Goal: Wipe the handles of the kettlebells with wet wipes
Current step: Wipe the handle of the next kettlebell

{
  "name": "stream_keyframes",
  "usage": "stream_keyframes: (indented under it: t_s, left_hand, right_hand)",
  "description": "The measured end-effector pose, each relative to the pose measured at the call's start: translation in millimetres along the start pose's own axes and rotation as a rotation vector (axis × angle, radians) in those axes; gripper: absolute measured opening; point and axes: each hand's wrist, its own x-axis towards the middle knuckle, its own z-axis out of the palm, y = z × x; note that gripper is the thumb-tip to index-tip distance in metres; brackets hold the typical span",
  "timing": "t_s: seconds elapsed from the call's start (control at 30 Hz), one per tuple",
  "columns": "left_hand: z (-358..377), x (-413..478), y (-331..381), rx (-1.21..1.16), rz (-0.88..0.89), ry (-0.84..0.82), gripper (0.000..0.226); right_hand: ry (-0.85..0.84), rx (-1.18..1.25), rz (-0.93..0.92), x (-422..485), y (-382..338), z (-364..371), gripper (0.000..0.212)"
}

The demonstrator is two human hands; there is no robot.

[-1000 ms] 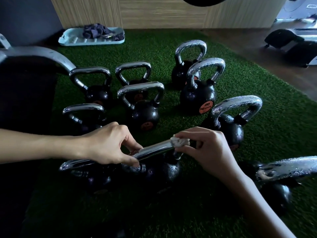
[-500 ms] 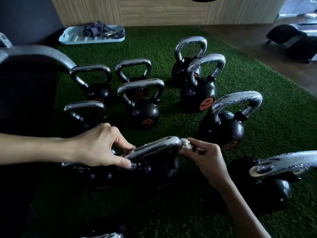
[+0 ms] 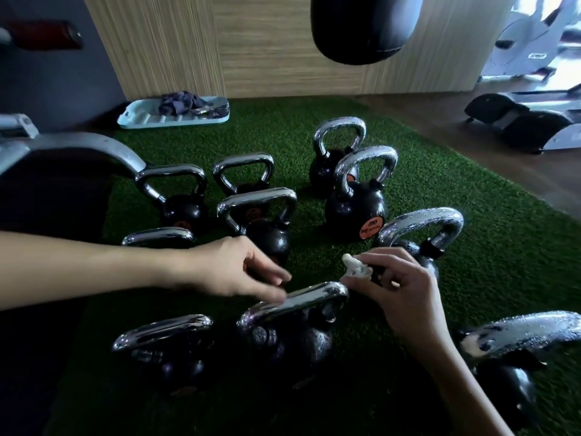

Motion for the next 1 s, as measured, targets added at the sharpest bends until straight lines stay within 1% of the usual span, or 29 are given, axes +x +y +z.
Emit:
stream_keyframes:
  t_s: [0.07,0.13,0.23,0.3,0.43,0.5,0.57,0.6,0.73,0.77,0.83,0.9,1.0]
  left_hand:
    - [-14,10,14,-0.219,-0.030,-0.001,0.052]
    - [-23,18,34,-0.385,-0.065,-0.049,0.056]
    - [-25,27,52,-0.552,-0.082,-0.104,0.048]
    - [-17,32,55,-0.634,-0.084,-0.055,0.044]
    - [2,35,48,-0.760,-0.073,0.053,0.046]
    - [7,31,44,-0.762,-0.046,0.104,0.046]
    - [4,24,38,-0.747,-0.015,0.208,0.046]
    - [1,20,34,-0.714,-0.003,0.264,0.046]
    - [-12,1,5,-0.468,0.035,0.388,0.046]
    - [-13,-2,0,-0.450,0.045,0.416,0.044]
    - [-10,-3,-5,-0.433,0.077,0.447,0.039]
    - [-6,-1,-5,-0.403,0.117,0.424,0.038]
    - [-1,3,-1,-0.313,0.133,0.393,0.040]
  right_hand:
    - [0.019,-0.014,-0.088,10,-18,3,0.033]
    - [0.002,-0.032,-0.162,17,-30,7,0.034]
    - [-0.012,-0.076,-0.213,24,-37,9,0.032]
    - [-0.001,-0.080,-0.189,26,-36,8,0.031]
    - [-0.014,-0.053,-0.183,27,-37,9,0.035]
    - [-0.042,-0.081,-0.179,26,-34,7,0.042]
    - [-0.082,-0.198,-0.189,26,-26,1,0.050]
    - [-0.133,-0.279,-0.210,24,-21,0,0.053]
    - [-0.540,-0.643,-0.389,17,-13,23,0.074]
    - [-0.601,-0.726,-0.432,16,-11,33,0.072]
    - [-0.628,-0.830,-0.511,20,-10,44,0.054]
    - [-0.609,-0.806,-0.514,24,-4,42,0.040]
    - [-0.579,-0.769,-0.453,29,4,30,0.038]
